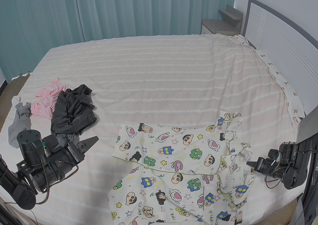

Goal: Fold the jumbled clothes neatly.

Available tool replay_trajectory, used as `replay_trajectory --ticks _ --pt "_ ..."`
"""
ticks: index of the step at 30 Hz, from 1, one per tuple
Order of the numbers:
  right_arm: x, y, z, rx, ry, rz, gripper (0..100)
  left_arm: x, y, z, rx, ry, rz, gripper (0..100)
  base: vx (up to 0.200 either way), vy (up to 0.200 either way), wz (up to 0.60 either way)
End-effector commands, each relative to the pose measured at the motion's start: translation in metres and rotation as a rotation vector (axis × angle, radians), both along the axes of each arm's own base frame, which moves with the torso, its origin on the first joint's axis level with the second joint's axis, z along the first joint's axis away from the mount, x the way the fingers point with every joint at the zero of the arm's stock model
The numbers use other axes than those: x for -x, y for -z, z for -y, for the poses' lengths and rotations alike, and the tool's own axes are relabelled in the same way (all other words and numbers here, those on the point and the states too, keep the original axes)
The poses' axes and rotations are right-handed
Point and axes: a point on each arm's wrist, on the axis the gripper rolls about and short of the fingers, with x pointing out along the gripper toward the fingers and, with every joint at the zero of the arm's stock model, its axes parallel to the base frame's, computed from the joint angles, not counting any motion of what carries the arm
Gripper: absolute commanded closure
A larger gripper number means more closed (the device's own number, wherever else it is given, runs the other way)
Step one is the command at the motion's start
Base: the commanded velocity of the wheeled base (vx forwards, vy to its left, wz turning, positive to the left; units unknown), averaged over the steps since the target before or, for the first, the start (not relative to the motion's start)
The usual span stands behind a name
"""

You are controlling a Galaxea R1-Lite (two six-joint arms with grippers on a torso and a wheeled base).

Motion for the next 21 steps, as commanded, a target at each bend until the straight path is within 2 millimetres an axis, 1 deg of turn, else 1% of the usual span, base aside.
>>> replay_trajectory --ticks 1,7,10,17,18,21 --pt "-0.002 -0.014 0.015 0.021 0.052 0.073 100 0.000 0.000 0.000 0.000 0.000 0.000 0 0.000 0.000 0.00" --pt "-0.006 -0.015 0.032 0.065 0.098 0.110 100 0.000 0.000 0.000 0.000 0.000 0.000 0 0.000 0.000 0.00" --pt "-0.007 -0.014 0.037 0.089 0.122 0.112 100 0.000 0.000 0.000 0.000 -0.002 0.000 0 0.000 0.000 0.00" --pt "-0.007 -0.007 0.038 0.110 0.126 0.093 100 0.000 0.000 0.000 -0.001 -0.003 -0.001 0 0.000 0.000 0.00" --pt "-0.008 -0.005 0.038 0.110 0.124 0.090 0 0.000 0.000 0.000 0.000 -0.002 -0.001 0 0.000 0.000 0.00" --pt "-0.005 -0.006 0.037 0.090 0.114 0.083 0 0.000 0.000 0.000 0.000 -0.002 -0.001 0 0.000 0.000 0.00"
